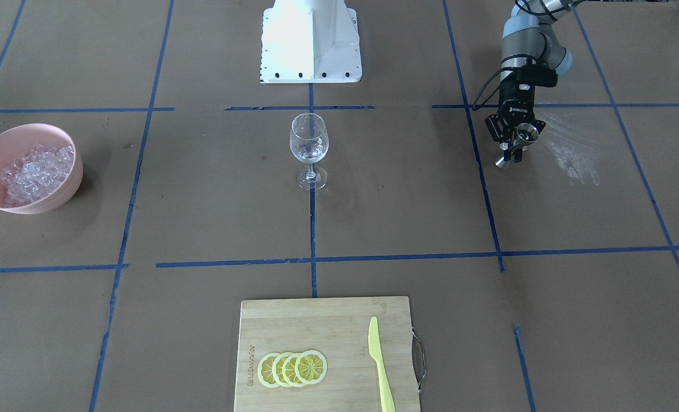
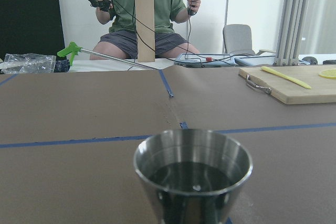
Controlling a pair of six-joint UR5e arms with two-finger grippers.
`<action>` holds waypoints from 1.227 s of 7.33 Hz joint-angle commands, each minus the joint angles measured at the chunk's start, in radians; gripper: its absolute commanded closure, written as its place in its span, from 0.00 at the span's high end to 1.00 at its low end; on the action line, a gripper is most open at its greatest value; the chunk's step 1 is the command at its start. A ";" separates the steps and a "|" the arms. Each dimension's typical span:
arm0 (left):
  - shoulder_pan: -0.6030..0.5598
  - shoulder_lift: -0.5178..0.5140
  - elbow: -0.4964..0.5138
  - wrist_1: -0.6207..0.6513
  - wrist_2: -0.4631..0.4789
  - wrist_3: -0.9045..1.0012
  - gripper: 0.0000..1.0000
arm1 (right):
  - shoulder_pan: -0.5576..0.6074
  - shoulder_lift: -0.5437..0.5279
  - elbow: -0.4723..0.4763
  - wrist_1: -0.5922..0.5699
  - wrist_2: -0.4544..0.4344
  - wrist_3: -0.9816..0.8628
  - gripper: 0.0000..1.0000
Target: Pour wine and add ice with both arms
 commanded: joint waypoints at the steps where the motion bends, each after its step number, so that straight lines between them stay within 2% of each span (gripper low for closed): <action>1: -0.067 0.006 -0.017 -0.103 -0.098 0.139 0.00 | -0.002 0.015 0.031 0.002 -0.002 0.083 1.00; 3: -0.102 0.011 -0.020 -0.117 -0.163 0.141 0.00 | -0.015 0.019 0.038 0.002 -0.001 0.085 1.00; 5: -0.134 0.025 -0.021 -0.127 -0.171 0.197 0.00 | -0.023 0.024 0.038 0.002 0.001 0.085 1.00; 9: -0.150 -0.049 -0.164 -0.116 -0.175 0.488 0.00 | -0.025 0.028 0.044 0.002 0.001 0.087 1.00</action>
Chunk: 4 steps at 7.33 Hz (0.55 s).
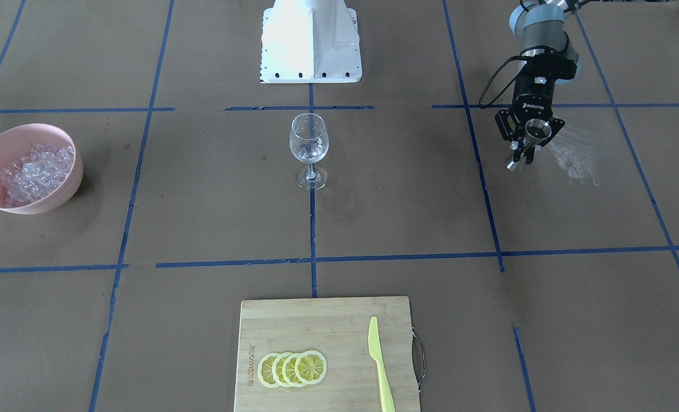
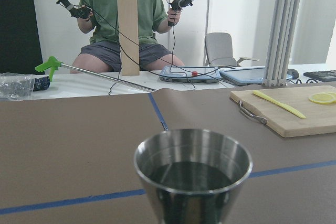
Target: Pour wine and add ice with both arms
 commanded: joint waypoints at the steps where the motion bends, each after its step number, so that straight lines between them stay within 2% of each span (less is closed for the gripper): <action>1: -0.002 -0.109 -0.054 0.034 0.000 0.157 0.00 | 0.000 0.000 0.005 0.000 0.002 0.000 1.00; 3: 0.002 -0.215 -0.075 0.196 -0.003 0.168 0.00 | 0.000 0.000 0.010 0.000 0.000 0.000 1.00; 4: 0.002 -0.284 -0.110 0.359 -0.003 0.168 0.00 | -0.005 0.000 0.012 0.000 0.000 -0.001 1.00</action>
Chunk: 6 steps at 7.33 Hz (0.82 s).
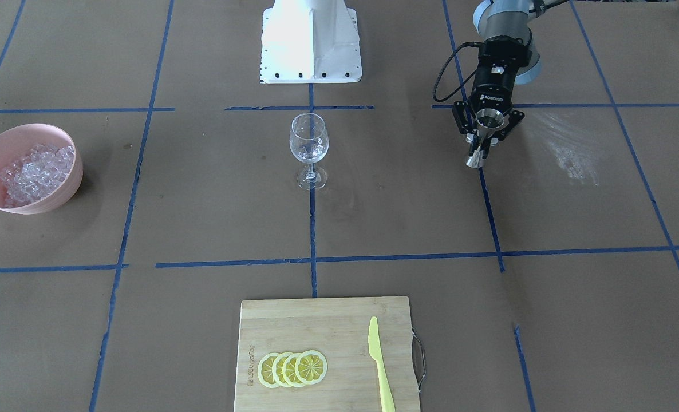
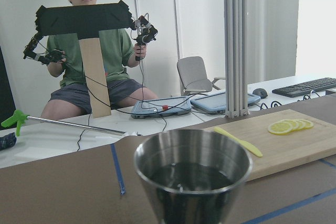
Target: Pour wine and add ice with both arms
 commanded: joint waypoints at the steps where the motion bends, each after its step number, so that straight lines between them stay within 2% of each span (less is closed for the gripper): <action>1: 0.008 -0.119 -0.086 0.295 -0.001 0.007 0.00 | -0.005 0.000 0.002 0.000 -0.001 0.000 1.00; 3: 0.010 -0.249 -0.123 0.551 -0.022 0.069 0.00 | -0.009 0.000 0.000 0.000 -0.001 0.000 1.00; 4: 0.013 -0.259 -0.170 0.609 -0.030 0.146 0.00 | -0.011 0.000 0.000 0.000 -0.001 -0.001 1.00; 5: 0.016 -0.277 -0.170 0.633 -0.044 0.150 0.00 | -0.012 0.000 0.000 0.000 -0.001 0.000 1.00; 6: 0.017 -0.319 -0.172 0.748 -0.049 0.209 0.00 | -0.014 0.000 0.000 -0.002 -0.001 0.000 1.00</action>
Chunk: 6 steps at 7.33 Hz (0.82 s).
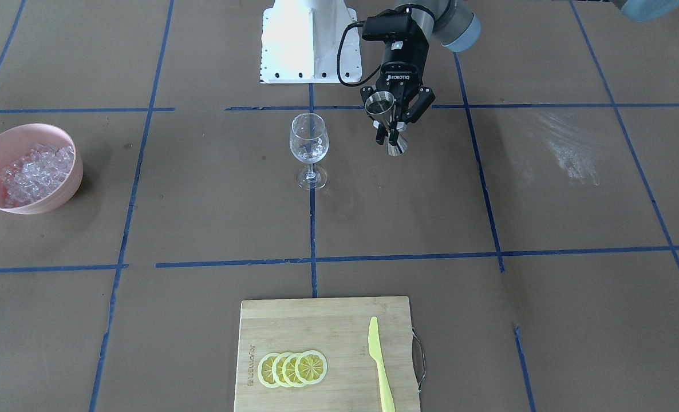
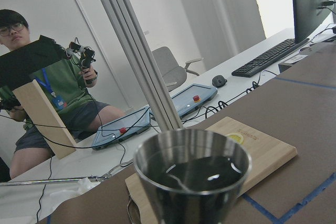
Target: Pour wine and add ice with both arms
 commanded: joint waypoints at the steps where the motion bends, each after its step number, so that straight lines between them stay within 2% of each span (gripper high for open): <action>1: 0.003 -0.076 -0.008 0.169 -0.009 0.083 0.00 | -0.003 0.000 0.000 0.000 0.000 0.000 1.00; 2: 0.003 -0.081 -0.009 0.183 -0.026 0.089 0.00 | -0.003 0.000 0.000 -0.001 0.000 0.000 1.00; 3: 0.004 -0.102 -0.011 0.221 -0.145 0.121 0.00 | -0.003 0.000 0.000 -0.001 0.000 0.002 1.00; 4: 0.003 -0.125 -0.032 0.284 -0.193 0.208 0.00 | -0.003 0.000 0.000 -0.001 0.000 0.000 1.00; 6: 0.003 -0.139 -0.081 0.376 -0.200 0.294 0.00 | -0.005 -0.002 0.000 -0.001 0.000 0.002 1.00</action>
